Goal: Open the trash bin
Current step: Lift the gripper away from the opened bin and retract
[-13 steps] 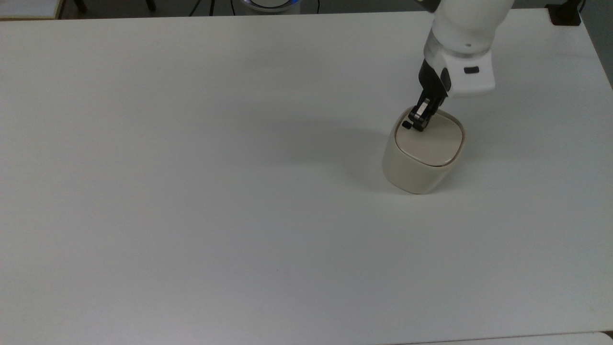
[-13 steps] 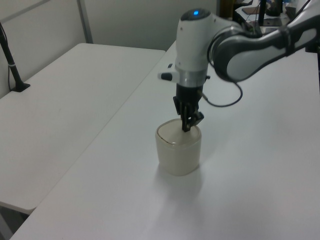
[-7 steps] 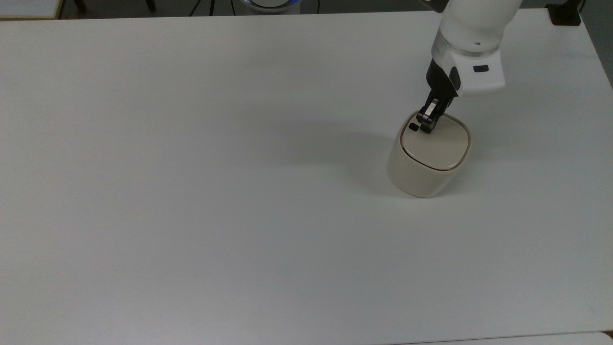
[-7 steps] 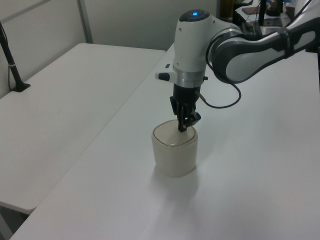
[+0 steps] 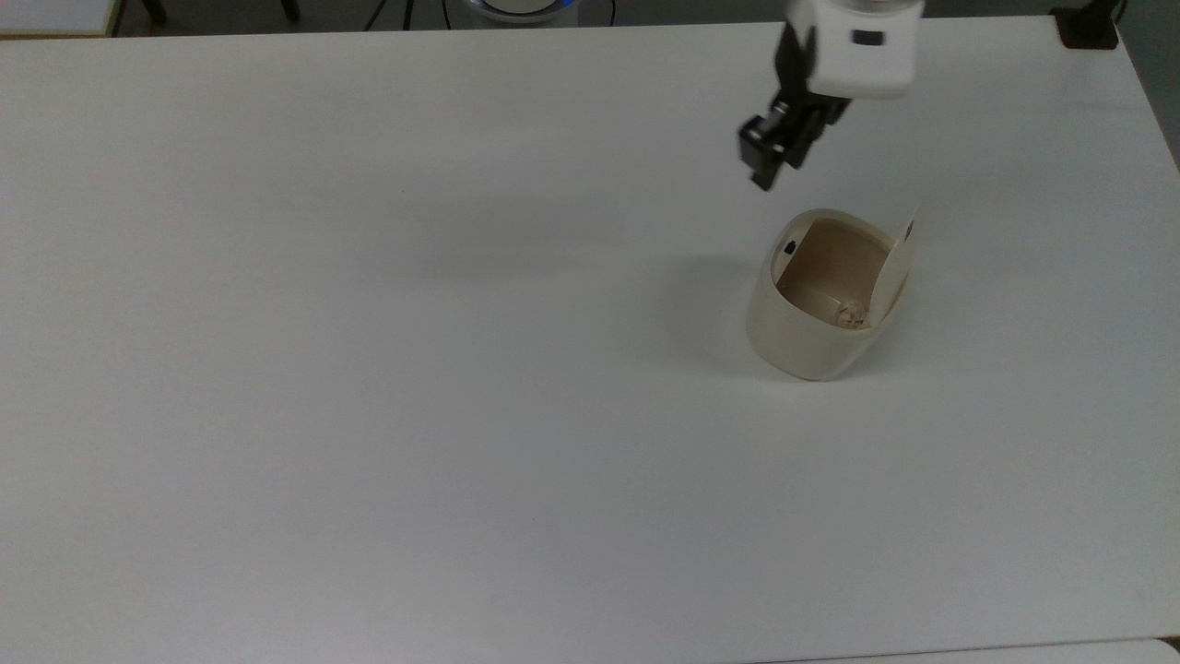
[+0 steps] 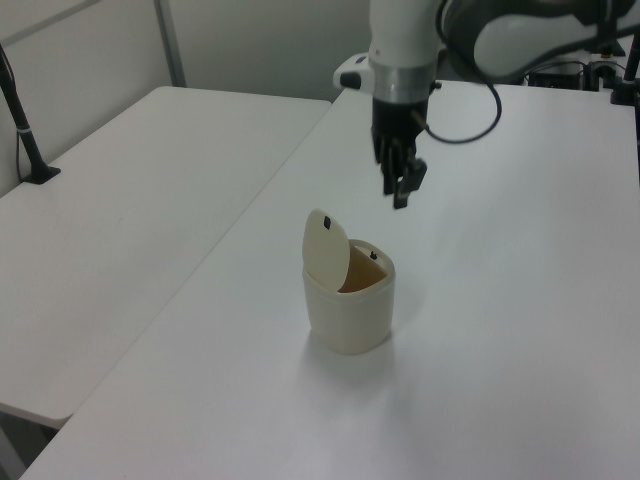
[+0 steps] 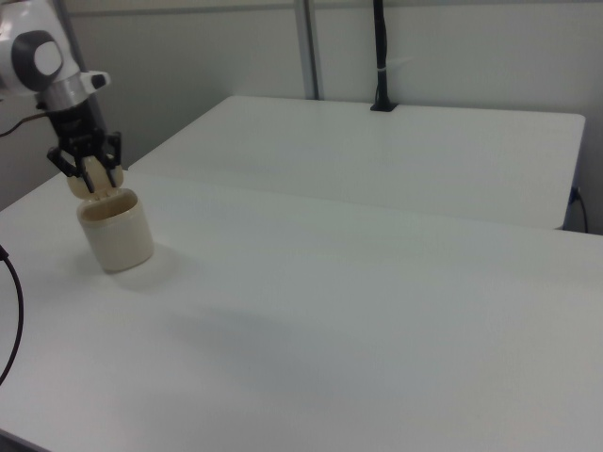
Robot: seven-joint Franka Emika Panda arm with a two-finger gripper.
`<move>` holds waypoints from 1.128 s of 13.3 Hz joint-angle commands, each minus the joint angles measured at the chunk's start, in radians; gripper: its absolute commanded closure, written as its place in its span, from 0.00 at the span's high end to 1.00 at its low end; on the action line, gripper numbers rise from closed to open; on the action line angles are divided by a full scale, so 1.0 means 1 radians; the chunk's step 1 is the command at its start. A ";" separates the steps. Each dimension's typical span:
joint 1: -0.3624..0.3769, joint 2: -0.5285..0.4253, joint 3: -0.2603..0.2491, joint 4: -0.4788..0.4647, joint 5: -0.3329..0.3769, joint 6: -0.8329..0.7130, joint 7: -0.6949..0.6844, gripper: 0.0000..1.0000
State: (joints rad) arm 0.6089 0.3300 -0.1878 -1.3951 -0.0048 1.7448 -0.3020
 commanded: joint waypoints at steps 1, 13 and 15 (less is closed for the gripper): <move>-0.050 -0.045 -0.013 -0.027 -0.026 -0.160 0.183 1.00; -0.303 -0.049 -0.042 -0.067 -0.063 -0.042 0.489 1.00; -0.337 -0.049 -0.044 -0.051 -0.057 -0.042 0.481 1.00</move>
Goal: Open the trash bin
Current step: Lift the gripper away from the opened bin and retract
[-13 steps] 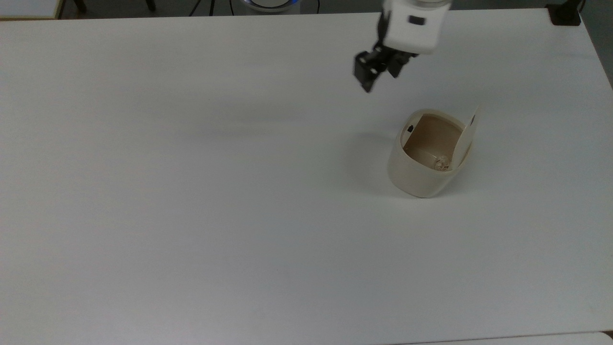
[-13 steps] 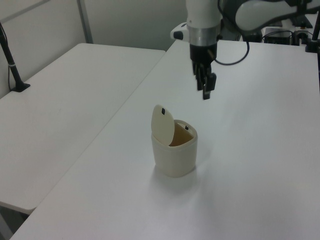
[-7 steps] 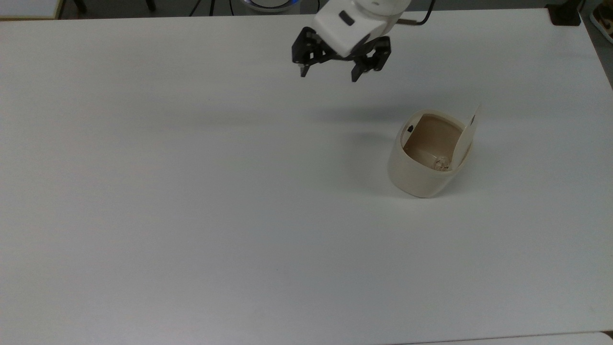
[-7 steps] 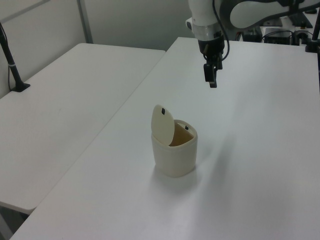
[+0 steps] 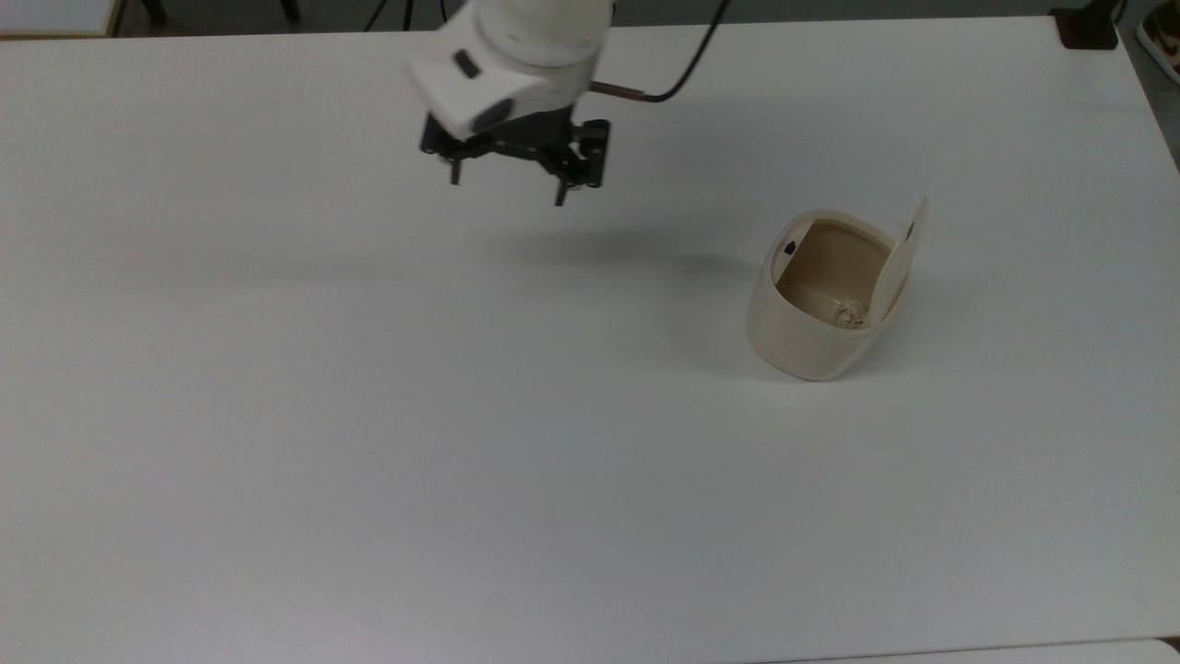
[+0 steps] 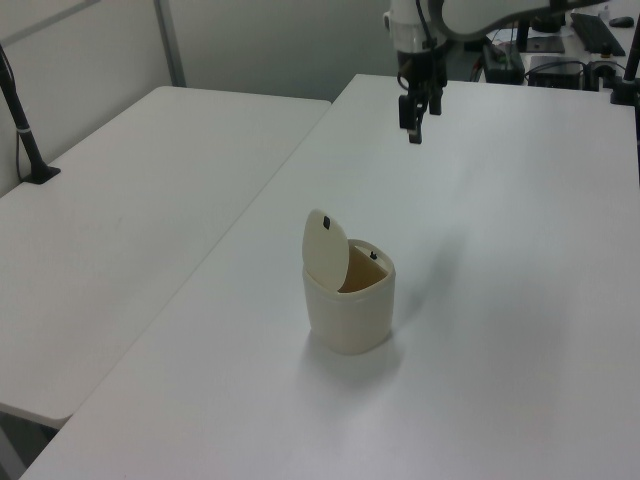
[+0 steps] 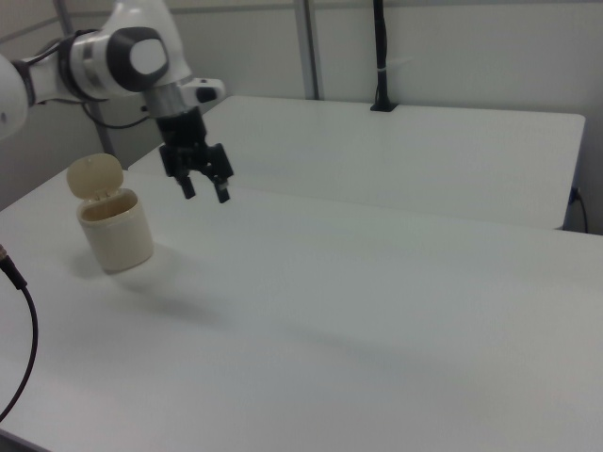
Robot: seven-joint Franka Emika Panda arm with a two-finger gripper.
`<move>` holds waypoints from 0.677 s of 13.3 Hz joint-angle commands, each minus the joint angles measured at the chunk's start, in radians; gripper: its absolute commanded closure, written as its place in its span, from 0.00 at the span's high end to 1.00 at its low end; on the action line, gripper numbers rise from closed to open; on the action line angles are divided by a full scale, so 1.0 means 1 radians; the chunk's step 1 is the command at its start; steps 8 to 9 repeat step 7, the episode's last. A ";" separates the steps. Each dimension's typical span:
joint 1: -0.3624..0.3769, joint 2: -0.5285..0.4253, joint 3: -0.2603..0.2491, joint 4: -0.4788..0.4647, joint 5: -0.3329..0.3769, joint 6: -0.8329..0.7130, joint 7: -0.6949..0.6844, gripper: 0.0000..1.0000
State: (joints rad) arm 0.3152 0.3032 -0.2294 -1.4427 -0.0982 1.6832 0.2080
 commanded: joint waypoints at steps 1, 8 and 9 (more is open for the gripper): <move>-0.054 -0.024 -0.002 -0.001 0.038 0.019 -0.029 1.00; -0.093 -0.065 -0.004 0.001 0.054 0.018 -0.027 1.00; -0.093 -0.065 -0.004 0.001 0.054 0.018 -0.027 1.00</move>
